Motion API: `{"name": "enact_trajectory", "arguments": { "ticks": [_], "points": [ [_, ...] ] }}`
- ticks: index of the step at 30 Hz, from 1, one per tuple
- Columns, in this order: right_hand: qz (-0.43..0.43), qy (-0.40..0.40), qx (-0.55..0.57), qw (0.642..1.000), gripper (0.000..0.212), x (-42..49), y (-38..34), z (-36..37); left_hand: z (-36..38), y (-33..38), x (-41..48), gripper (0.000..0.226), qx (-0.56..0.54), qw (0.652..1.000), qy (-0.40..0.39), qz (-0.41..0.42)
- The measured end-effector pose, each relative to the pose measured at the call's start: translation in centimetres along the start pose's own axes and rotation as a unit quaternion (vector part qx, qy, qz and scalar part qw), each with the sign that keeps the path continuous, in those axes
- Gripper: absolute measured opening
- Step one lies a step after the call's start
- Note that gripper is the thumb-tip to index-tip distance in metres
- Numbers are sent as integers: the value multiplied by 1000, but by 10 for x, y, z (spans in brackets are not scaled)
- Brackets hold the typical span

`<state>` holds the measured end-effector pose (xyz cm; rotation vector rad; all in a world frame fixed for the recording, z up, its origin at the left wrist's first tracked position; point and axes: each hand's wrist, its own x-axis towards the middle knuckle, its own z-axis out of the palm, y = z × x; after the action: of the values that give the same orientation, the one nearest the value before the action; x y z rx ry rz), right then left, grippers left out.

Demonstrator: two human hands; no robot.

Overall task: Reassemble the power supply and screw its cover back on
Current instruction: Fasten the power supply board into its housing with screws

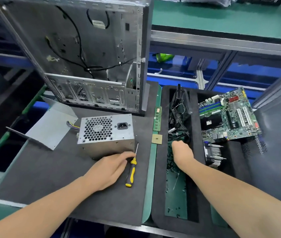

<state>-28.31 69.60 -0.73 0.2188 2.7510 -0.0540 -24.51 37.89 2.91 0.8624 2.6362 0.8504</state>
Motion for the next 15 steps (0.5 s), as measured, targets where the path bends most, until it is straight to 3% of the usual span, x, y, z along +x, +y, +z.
{"name": "enact_trajectory", "arguments": {
  "ticks": [4,8,12,15],
  "points": [
    [9,13,27,1000,23,-7,-3,-7,-9,11,-1,42,-1,1000,-27,9],
    [14,65,156,985,4,-15,-8,-32,-41,32,-2,42,73,996,-10,50],
    [-16,112,263,958,24,-26,-16,-81,-95,51,-1,27,185,951,138,207],
    [-35,166,326,930,22,-37,-29,-123,-136,48,10,20,125,938,275,167]
  ]
}}
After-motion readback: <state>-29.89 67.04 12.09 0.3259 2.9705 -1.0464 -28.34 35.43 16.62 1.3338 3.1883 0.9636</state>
